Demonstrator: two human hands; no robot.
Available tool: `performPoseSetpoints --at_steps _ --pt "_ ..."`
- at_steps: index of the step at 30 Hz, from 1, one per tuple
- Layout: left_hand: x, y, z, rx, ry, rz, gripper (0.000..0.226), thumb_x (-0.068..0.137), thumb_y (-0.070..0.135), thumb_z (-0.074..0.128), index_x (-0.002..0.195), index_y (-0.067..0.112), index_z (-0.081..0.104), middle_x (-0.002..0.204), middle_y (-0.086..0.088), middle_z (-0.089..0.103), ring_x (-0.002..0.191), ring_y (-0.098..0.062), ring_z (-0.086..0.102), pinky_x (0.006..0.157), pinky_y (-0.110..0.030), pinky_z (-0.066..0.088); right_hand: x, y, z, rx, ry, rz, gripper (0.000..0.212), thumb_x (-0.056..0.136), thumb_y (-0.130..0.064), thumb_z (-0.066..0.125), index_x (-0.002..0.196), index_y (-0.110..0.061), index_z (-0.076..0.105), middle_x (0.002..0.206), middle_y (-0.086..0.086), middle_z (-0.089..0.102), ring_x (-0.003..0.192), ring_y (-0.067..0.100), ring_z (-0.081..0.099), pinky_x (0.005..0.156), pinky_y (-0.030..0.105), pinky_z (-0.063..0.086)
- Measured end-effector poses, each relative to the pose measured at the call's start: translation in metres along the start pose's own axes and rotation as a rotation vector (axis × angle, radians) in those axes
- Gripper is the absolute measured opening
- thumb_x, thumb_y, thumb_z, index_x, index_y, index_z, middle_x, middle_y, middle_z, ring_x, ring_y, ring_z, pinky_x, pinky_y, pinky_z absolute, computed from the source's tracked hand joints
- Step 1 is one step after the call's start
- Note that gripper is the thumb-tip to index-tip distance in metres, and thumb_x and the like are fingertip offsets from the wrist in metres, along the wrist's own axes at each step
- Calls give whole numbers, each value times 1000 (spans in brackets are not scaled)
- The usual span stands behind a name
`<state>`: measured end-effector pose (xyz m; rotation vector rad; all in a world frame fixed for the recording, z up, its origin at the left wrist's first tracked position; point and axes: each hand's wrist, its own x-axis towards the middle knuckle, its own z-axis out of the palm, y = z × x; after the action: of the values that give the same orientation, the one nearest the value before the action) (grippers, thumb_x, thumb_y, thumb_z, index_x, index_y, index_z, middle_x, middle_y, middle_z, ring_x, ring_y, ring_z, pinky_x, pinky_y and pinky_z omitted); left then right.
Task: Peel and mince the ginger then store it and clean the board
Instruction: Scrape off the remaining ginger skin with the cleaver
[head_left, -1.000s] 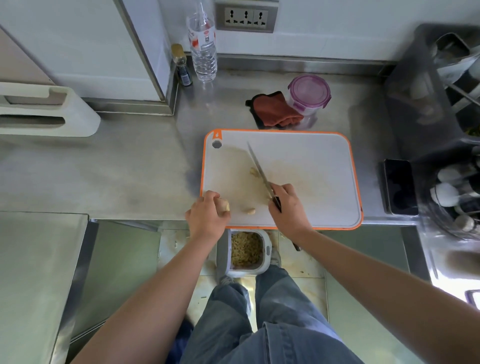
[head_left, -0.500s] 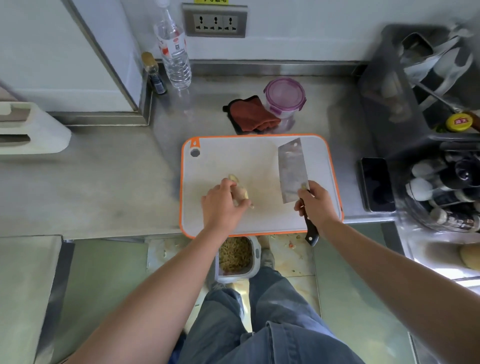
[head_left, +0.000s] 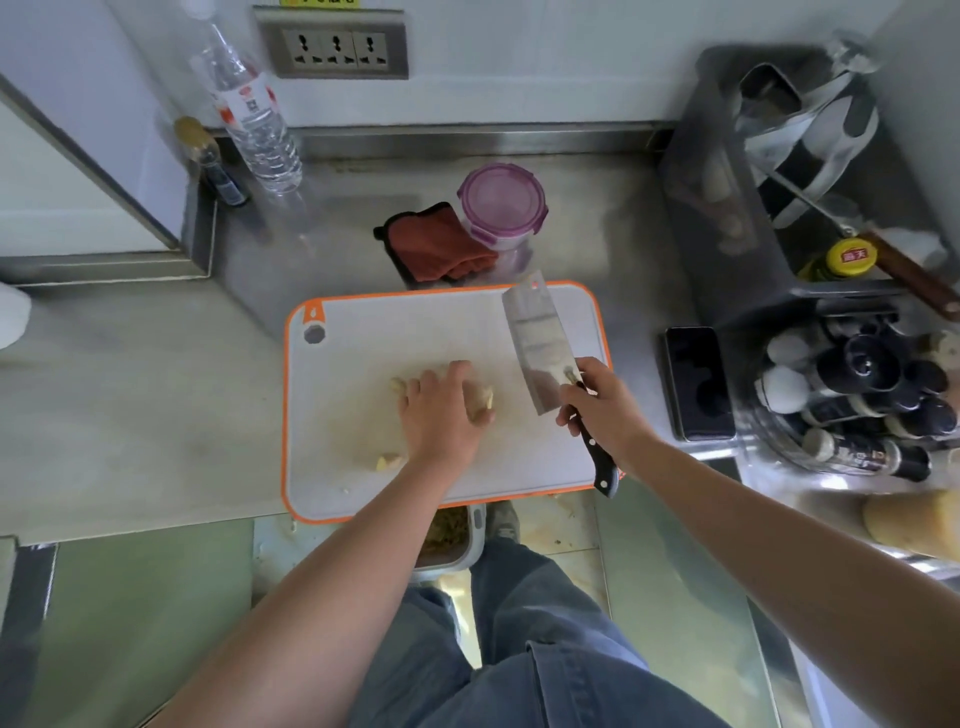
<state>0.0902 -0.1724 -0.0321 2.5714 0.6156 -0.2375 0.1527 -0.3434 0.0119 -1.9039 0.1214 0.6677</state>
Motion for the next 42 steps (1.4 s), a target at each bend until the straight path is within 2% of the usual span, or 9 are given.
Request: performPoseSetpoints --at_steps 4,9,15,18,21,25,29,33,42 --pt "-4 -5 -14 -328 123 27 26 94 34 54 111 14 60 102 -4 61 94 -23 58 79 -30 41 5 -8 18 -97 -23 -139 29 86 1 46 106 -18 55 84 5 58 58 14 55 54 27 42" --pt "-6 6 -45 -1054 -26 -282 48 99 49 36 103 10 64 78 -3 67 61 -15 60 57 -26 47 0 -19 56 -379 -156 -501 59 79 4 52 136 -11 47 109 5 49 98 13 49 85 7 34" --pt "-7 -19 -48 -763 98 -398 29 95 22 44 100 -1 60 99 -22 66 92 -38 62 82 -48 51 -6 -18 77 -401 -390 -514 50 79 2 52 128 -8 54 117 5 55 94 15 57 84 10 41" --pt "-20 -35 -45 -713 57 -359 26 94 21 44 97 1 59 97 -23 64 92 -40 59 80 -46 47 -1 -17 70 -312 -188 -464 39 86 4 51 121 -13 58 112 4 63 87 14 61 78 14 47" --pt "-37 -49 -28 -726 -81 -294 22 85 35 44 75 16 49 70 -12 55 71 -45 61 70 -58 52 6 -6 61 -449 -51 -445 42 86 0 53 124 -16 57 126 3 55 106 19 55 94 31 47" --pt "-63 -46 -23 -588 -211 -241 23 98 19 41 80 6 47 66 -2 50 52 -7 57 51 -13 41 7 12 61 -689 -151 -394 56 87 -8 57 139 -23 44 151 2 31 135 26 30 111 36 28" --pt "-71 -63 -17 -430 -167 -258 24 101 20 36 83 9 47 72 -6 58 63 -18 57 56 -14 42 3 22 70 -818 -231 -380 61 89 -13 56 145 -27 34 157 1 18 141 26 21 113 42 27" --pt "-65 -85 -28 -310 -4 -311 32 101 21 36 113 -2 54 104 -23 65 97 -38 61 83 -42 46 0 22 77 -824 -184 -379 63 88 -9 55 145 -26 34 158 2 12 140 26 20 112 41 29" --pt "-52 -126 -46 -313 180 -407 32 99 18 33 117 -2 50 92 -23 67 81 -41 63 71 -40 46 -5 9 110 -970 -102 -607 61 87 -13 53 145 -21 35 159 6 13 147 23 6 117 39 5"
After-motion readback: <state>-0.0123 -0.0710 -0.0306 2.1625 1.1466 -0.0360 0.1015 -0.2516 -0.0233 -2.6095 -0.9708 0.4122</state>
